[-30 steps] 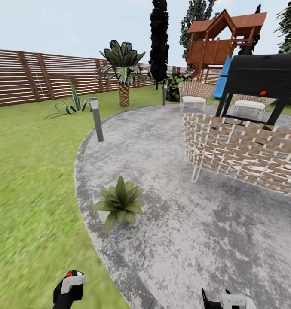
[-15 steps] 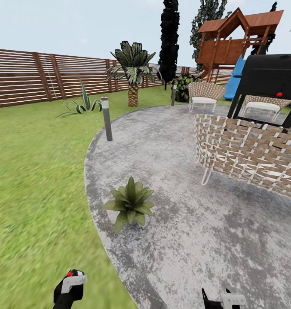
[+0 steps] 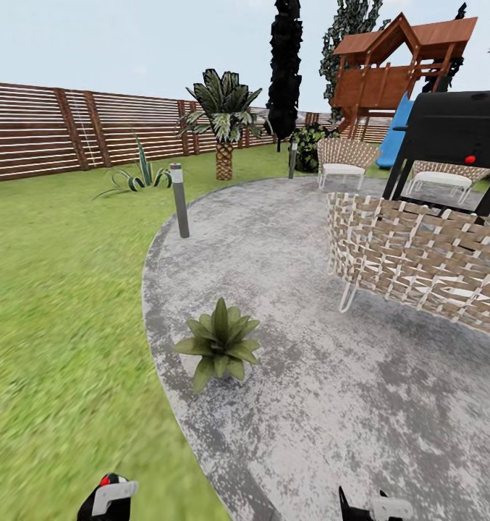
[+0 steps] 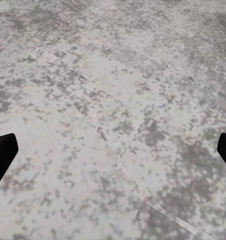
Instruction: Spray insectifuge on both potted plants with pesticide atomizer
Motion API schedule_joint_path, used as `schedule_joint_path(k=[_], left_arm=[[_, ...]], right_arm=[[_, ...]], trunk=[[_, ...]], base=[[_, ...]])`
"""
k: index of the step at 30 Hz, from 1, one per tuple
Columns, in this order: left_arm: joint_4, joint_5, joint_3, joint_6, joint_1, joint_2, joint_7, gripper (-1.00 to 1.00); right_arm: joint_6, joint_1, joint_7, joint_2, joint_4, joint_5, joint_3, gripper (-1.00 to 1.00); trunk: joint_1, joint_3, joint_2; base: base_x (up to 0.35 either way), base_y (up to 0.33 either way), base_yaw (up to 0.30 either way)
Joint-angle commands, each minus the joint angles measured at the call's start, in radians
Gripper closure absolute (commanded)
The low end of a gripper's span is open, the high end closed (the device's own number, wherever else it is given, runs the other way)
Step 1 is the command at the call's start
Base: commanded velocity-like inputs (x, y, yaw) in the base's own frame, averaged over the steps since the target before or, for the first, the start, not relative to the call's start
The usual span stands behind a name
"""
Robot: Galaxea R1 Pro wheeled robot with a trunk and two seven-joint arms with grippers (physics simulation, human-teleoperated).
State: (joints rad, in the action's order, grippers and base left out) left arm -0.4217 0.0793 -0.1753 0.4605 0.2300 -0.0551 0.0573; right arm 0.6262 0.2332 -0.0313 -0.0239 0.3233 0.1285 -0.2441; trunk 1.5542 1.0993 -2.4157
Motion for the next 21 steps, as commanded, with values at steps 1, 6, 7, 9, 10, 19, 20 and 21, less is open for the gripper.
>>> schedule_joint_path(k=[1, 6, 7, 9, 10, 19, 20, 21], left_arm=[[-0.001, 0.010, 0.000, 0.003, 0.001, 0.000, 0.010, 1.00], [-0.006, 0.024, 0.016, 0.003, 0.004, -0.014, 0.038, 1.00], [-0.006, 0.029, 0.021, 0.001, 0.007, -0.020, 0.043, 1.00], [-0.005, 0.039, 0.025, -0.002, 0.012, -0.031, 0.041, 1.00], [-0.006, 0.044, 0.025, -0.005, 0.018, -0.037, 0.036, 1.00], [-0.010, 0.136, 0.029, -0.204, 0.208, -0.158, -0.605, 1.00], [-0.013, 0.143, 0.030, -0.221, 0.228, -0.162, -0.660, 1.00], [-0.017, 0.156, 0.030, -0.243, 0.247, -0.164, -0.713, 1.00]], right_arm=[[0.004, 0.001, -0.004, 0.001, 0.000, 0.010, -0.009, -1.00], [0.002, 0.001, -0.012, -0.002, 0.014, 0.015, -0.004, -1.00], [0.002, 0.001, -0.012, -0.003, 0.020, 0.016, -0.004, -1.00], [0.002, 0.001, -0.014, -0.006, 0.031, 0.018, 0.004, -1.00], [0.001, 0.001, -0.014, -0.007, 0.037, 0.018, 0.010, -1.00], [-0.108, 0.003, -0.224, -0.031, 0.303, 0.022, 0.091, -1.00], [-0.139, 0.003, -0.248, -0.032, 0.331, 0.032, 0.092, -1.00], [-0.167, 0.003, -0.275, -0.033, 0.360, 0.052, 0.093, -1.00]], trunk=[[0.000, 0.001, 0.000], [0.000, 0.001, 0.000], [0.000, 0.001, 0.000], [0.000, 0.001, 0.000], [0.000, 0.001, 0.000], [0.000, 0.001, 0.000], [0.000, 0.001, 0.000], [0.000, 0.001, 0.000]], base=[[0.000, 0.000, 0.000], [0.000, 0.000, 0.000], [0.000, 0.000, 0.000], [0.000, 0.000, 0.000], [0.000, 0.000, 0.000], [0.000, 0.000, 0.000], [0.000, 0.000, 0.000], [0.000, 0.000, 0.000]])
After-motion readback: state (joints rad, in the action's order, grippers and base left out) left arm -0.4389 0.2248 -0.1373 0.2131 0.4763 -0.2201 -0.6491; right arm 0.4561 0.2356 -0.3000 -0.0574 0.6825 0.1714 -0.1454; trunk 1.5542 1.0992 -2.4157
